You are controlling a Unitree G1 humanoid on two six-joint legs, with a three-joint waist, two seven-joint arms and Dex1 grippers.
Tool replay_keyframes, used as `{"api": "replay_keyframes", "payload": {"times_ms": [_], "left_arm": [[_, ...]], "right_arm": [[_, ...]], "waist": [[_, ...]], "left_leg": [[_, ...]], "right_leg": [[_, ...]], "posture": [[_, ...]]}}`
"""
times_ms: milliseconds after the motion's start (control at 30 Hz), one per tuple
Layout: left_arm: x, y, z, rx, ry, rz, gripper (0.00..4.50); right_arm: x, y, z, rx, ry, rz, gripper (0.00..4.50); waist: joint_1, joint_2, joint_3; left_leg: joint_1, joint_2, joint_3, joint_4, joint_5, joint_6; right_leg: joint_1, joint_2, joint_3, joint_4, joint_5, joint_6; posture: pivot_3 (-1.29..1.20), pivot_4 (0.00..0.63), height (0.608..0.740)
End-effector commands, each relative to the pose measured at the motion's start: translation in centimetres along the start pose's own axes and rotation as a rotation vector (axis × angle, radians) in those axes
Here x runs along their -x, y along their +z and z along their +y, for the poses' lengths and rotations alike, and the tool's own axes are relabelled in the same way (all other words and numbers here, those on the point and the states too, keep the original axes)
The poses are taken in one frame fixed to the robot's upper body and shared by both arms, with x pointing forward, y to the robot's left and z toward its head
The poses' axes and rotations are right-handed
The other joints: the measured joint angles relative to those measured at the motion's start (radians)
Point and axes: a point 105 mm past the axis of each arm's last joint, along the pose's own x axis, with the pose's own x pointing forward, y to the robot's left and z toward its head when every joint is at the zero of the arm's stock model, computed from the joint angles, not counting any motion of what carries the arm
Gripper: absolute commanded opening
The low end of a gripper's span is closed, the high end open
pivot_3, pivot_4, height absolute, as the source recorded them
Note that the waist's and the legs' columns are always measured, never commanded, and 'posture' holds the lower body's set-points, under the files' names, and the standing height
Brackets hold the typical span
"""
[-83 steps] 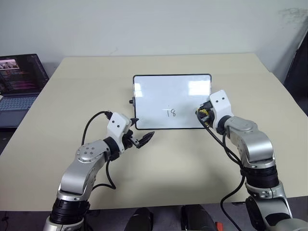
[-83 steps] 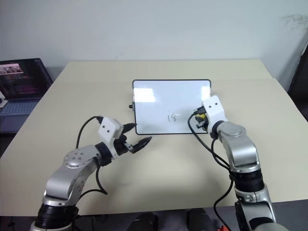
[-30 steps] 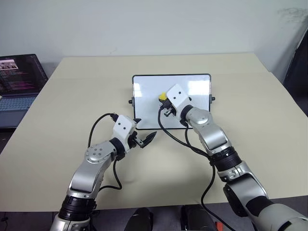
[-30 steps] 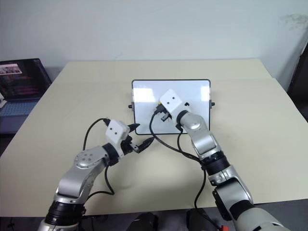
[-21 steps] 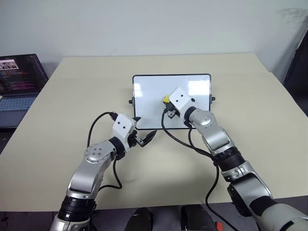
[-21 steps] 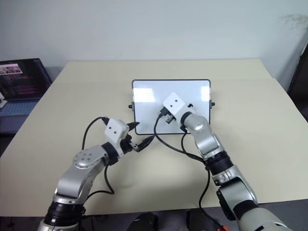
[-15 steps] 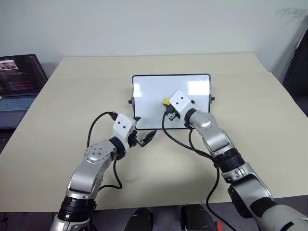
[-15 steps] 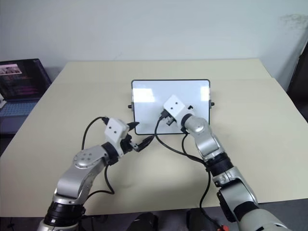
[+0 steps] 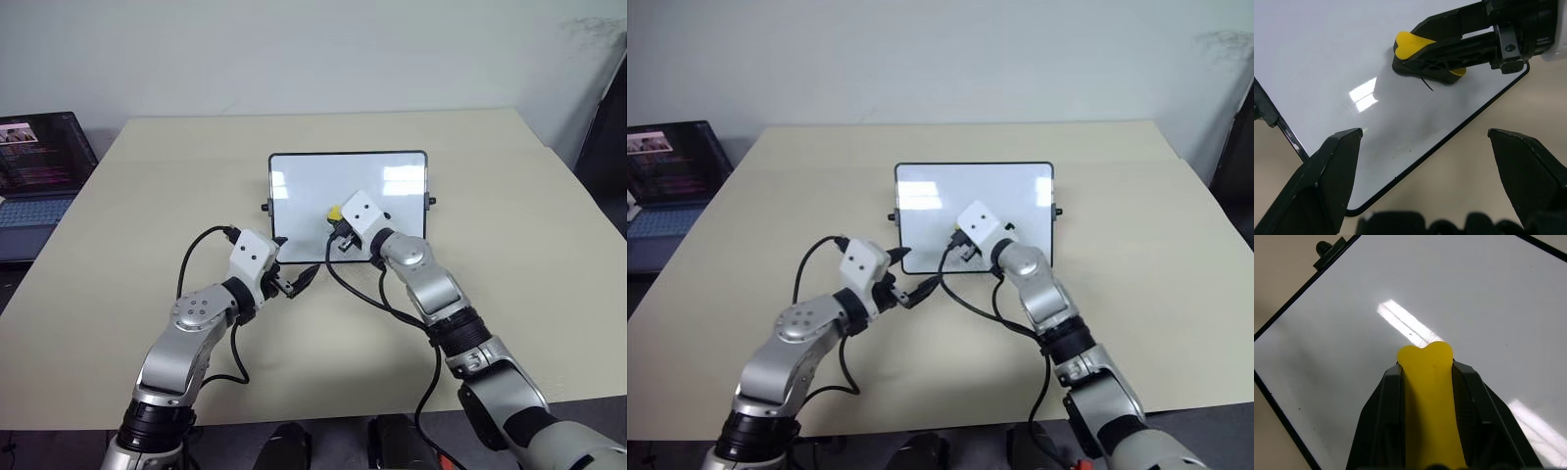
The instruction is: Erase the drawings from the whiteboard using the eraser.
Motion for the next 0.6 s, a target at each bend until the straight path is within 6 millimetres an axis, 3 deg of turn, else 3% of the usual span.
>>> {"api": "replay_keyframes", "payload": {"times_ms": [33, 133, 233, 600], "left_arm": [[0.4, 2.1, 0.5, -0.041, 0.017, -0.062, 4.5], [0.3, 2.1, 0.5, -0.042, 0.016, -0.063, 4.5], [0.2, 2.5, 0.5, -0.043, 0.012, -0.068, 4.5], [-0.3, 2.9, 0.3, -0.043, 0.0, -0.078, 4.5]], "right_arm": [[0.7, -2.3, 1.2, 0.0, 0.027, 0.068, 1.0], [1.1, -3.6, 1.6, 0.026, 0.033, 0.101, 1.0], [1.4, -5.0, 0.6, 0.058, 0.008, 0.143, 1.0], [2.8, -7.5, -3.6, 0.143, -0.077, 0.22, 1.0]], "waist": [[0.002, 0.0, 0.0], [0.001, 0.0, 0.0], [0.002, 0.0, 0.0], [0.011, -0.001, -0.001]], "left_leg": [[0.0, 0.0, 0.0, 0.0, 0.0, 0.0], [0.001, 0.0, 0.0, 0.0, 0.0, 0.0], [0.003, 0.0, 0.0, 0.0, 0.0, 0.001], [0.006, -0.004, -0.002, 0.001, 0.005, 0.005]], "right_leg": [[0.0, 0.0, 0.0, 0.0, 0.0, 0.0], [0.001, 0.0, 0.0, 0.0, 0.0, 0.0], [0.004, 0.0, -0.001, 0.0, 0.0, 0.0], [0.009, 0.001, -0.002, -0.001, 0.003, 0.003]], "posture": [[0.0, 0.15, 0.74], [0.0, 0.15, 0.74], [0.0, 0.15, 0.74], [0.0, 0.15, 0.74]]}}
